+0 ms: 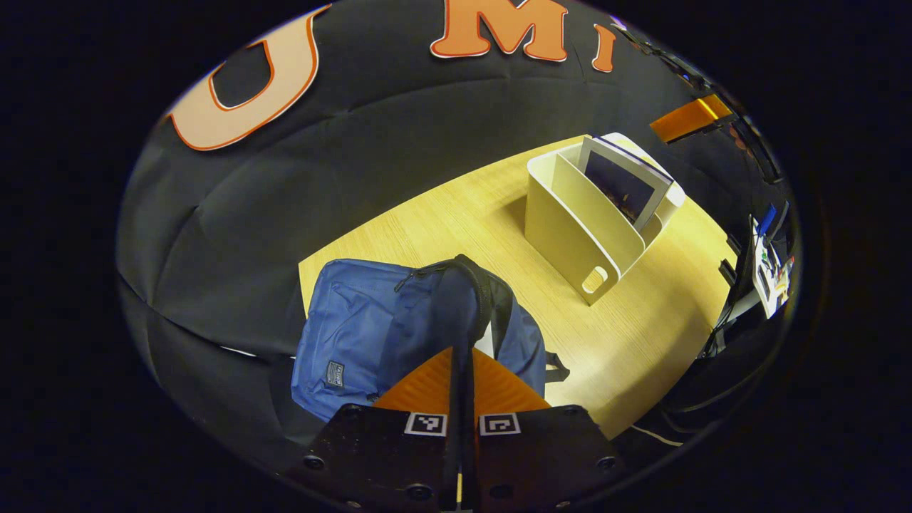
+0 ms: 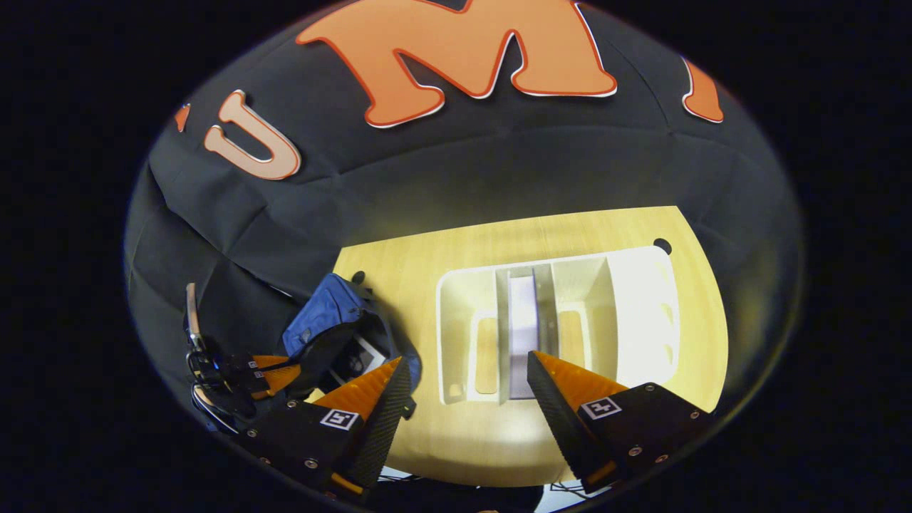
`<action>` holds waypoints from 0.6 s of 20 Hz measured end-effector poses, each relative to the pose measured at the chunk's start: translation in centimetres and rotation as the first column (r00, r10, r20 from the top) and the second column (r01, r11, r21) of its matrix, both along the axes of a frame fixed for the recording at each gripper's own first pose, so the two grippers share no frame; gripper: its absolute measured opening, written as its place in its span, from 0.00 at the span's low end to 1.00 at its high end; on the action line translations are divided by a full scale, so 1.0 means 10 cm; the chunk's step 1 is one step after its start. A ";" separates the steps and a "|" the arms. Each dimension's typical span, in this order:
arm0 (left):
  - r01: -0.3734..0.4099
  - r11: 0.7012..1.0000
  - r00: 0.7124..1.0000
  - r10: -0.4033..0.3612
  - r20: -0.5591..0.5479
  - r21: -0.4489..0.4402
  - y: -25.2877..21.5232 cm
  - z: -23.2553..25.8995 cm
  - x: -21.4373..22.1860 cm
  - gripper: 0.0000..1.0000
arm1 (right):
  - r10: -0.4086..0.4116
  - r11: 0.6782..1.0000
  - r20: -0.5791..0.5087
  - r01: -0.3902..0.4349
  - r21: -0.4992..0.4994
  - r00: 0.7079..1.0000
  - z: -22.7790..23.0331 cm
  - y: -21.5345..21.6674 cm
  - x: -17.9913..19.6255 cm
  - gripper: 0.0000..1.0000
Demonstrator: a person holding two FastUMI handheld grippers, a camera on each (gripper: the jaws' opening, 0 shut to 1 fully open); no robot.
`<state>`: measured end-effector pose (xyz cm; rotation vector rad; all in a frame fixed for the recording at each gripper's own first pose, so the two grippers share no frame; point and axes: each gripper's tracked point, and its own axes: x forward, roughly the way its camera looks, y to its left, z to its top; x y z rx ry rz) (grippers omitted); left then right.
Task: Open the schoolbag, grab two books from the bookshelf and put them into the schoolbag.
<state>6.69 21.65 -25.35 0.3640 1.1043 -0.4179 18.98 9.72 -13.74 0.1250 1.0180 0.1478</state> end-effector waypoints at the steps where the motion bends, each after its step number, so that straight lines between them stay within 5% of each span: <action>1: -0.001 1.000 1.000 0.001 -0.004 -0.001 0.00 -0.01 -0.02 0.02 | -0.013 0.999 -0.037 0.012 -0.032 0.999 -0.16 -0.12 0.04 0.97; 10: -0.026 0.999 0.999 0.024 -0.047 -0.032 -0.04 -0.18 -0.05 0.02 | -0.002 0.995 -0.243 -0.022 -0.093 0.970 -0.82 -0.19 0.22 0.85; 11: -0.027 0.999 0.998 0.025 -0.052 -0.033 -0.03 -0.19 -0.07 0.02 | -0.008 0.993 -0.260 -0.022 -0.112 0.966 -0.87 -0.21 0.23 0.80; 12: -0.029 0.999 0.998 0.027 -0.055 -0.035 -0.04 -0.21 -0.07 0.02 | -0.006 0.992 -0.276 -0.029 -0.120 0.961 -0.91 -0.21 0.23 0.65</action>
